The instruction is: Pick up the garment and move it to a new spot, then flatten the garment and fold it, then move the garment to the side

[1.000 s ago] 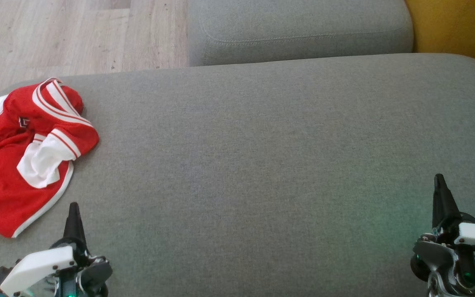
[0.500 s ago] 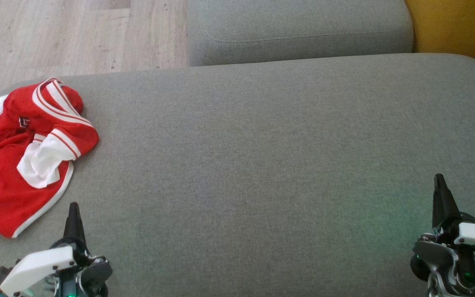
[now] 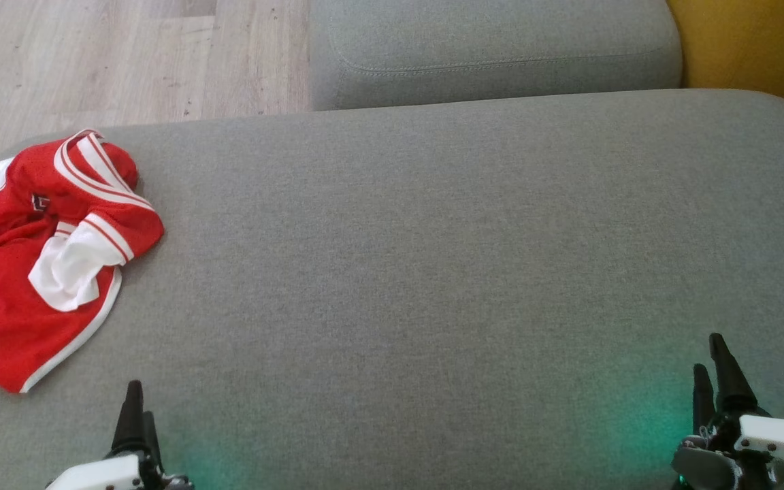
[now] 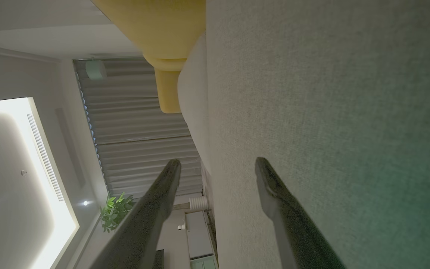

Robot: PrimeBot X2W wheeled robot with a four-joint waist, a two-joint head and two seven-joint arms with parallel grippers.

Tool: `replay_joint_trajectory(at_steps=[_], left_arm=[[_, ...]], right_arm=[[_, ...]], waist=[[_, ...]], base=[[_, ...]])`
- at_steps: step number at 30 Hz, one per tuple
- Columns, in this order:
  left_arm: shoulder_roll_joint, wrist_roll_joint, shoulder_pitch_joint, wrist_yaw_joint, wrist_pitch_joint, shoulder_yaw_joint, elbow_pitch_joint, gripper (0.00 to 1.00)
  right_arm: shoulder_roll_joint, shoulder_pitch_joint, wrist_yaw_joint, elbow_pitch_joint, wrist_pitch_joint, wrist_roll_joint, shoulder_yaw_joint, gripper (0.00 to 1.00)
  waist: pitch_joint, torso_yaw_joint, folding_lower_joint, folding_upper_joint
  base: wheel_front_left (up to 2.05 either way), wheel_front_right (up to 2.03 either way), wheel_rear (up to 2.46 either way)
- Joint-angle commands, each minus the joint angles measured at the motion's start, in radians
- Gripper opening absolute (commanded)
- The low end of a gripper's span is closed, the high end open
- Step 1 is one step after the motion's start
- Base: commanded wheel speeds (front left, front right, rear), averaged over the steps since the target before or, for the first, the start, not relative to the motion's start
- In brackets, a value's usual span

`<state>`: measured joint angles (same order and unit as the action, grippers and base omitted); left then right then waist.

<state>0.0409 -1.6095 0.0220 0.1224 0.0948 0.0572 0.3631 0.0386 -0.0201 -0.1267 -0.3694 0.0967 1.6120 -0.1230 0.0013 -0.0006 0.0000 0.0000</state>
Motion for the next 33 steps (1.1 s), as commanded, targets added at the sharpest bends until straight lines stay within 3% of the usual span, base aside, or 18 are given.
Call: replay_joint_trajectory(at_steps=[1,17,33], left_arm=[[0.004,0.007,-0.041,-0.003,-0.01,-0.01,-0.041,1.0],[0.004,0.111,-0.025,-0.02,-0.054,-0.041,-0.103,1.0],[0.005,0.36,-0.013,-0.054,-0.101,-0.1,-0.169,1.0]], right_arm=[[0.003,0.037,0.0,0.039,-0.011,-0.005,0.009,1.0],[0.004,0.027,-0.001,0.084,-0.055,-0.147,0.033,1.0],[0.005,0.01,-0.001,0.155,-0.102,-0.446,0.093,1.0]], waist=[[-0.001,0.0,0.0,0.0],[-0.005,-0.002,0.0,0.0],[-0.01,0.0,0.0,0.0]], base=[[0.0,0.0,0.0],[0.0,0.0,0.0],[0.0,0.0,0.0]])
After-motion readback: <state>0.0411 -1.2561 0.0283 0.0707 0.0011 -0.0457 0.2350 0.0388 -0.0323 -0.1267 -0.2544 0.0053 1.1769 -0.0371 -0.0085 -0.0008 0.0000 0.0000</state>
